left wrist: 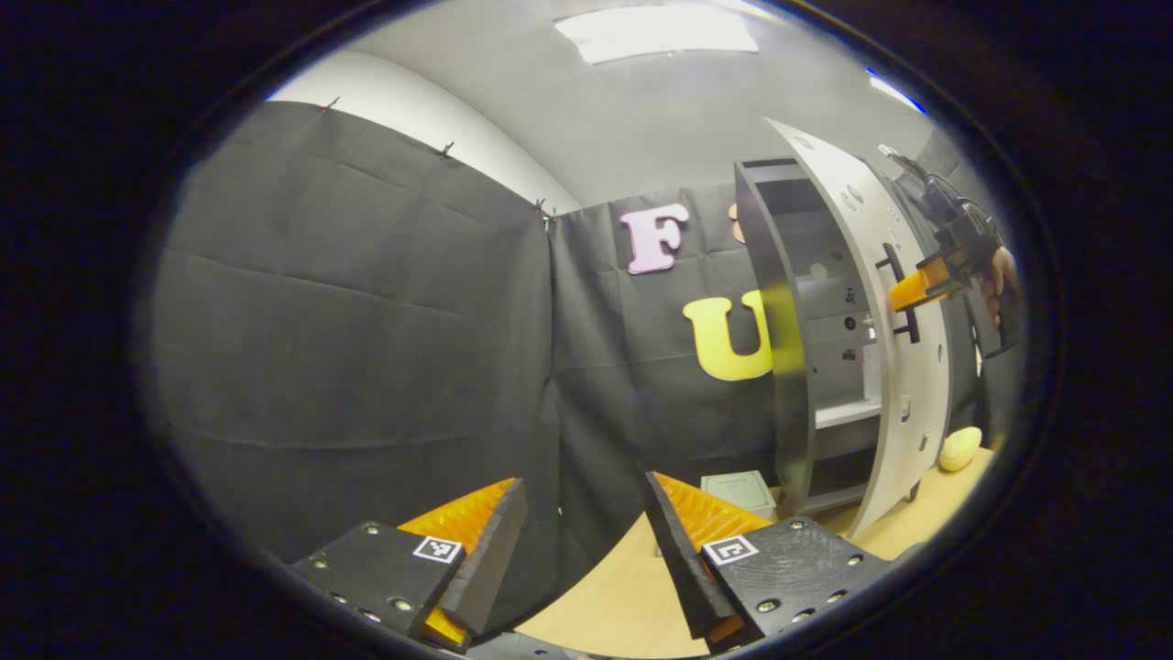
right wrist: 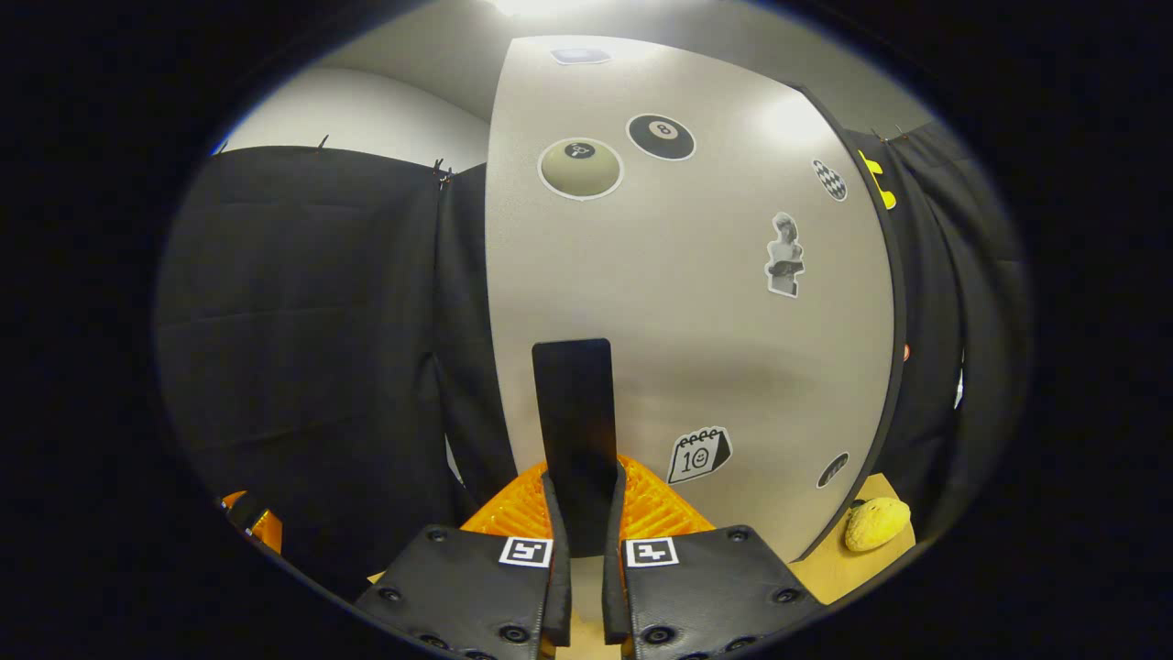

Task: Open the cabinet door with the right hand, grasp the bottle in the cabinet with the left hand and place it on the coaster, then close the cabinet door with the right hand.

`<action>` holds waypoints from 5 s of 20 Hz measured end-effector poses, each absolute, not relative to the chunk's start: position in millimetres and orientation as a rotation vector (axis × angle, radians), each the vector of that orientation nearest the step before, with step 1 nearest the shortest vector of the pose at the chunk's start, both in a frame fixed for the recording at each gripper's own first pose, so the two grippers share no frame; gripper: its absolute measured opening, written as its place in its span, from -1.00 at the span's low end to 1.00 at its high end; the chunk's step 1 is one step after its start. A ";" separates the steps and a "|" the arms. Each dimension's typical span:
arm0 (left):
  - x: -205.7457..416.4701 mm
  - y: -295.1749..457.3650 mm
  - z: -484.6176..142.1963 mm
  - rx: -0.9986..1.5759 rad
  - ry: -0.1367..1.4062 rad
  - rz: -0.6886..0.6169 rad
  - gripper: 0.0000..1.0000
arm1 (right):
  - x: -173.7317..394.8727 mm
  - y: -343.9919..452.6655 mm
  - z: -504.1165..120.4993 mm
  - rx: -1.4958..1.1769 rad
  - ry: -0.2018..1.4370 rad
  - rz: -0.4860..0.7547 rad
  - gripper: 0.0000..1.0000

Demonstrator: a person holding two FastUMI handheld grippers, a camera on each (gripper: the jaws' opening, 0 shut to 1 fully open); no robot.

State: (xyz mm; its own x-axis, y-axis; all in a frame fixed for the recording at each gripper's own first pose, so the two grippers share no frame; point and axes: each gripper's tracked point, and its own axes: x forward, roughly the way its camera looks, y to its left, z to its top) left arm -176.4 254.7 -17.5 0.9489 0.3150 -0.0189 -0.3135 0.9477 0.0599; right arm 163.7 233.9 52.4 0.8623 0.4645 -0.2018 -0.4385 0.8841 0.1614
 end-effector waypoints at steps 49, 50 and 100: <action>-184.3 213.1 32.6 0.077 0.005 0.046 0.55 | 112.0 25.1 49.3 0.209 0.211 0.681 -0.53; -183.3 212.8 33.4 0.076 0.002 0.047 0.55 | 110.8 22.9 49.5 0.220 0.217 0.688 -0.53; -131.3 148.5 11.0 -0.022 0.116 -0.314 0.60 | 211.6 -157.1 -74.0 -0.039 0.328 -0.259 0.92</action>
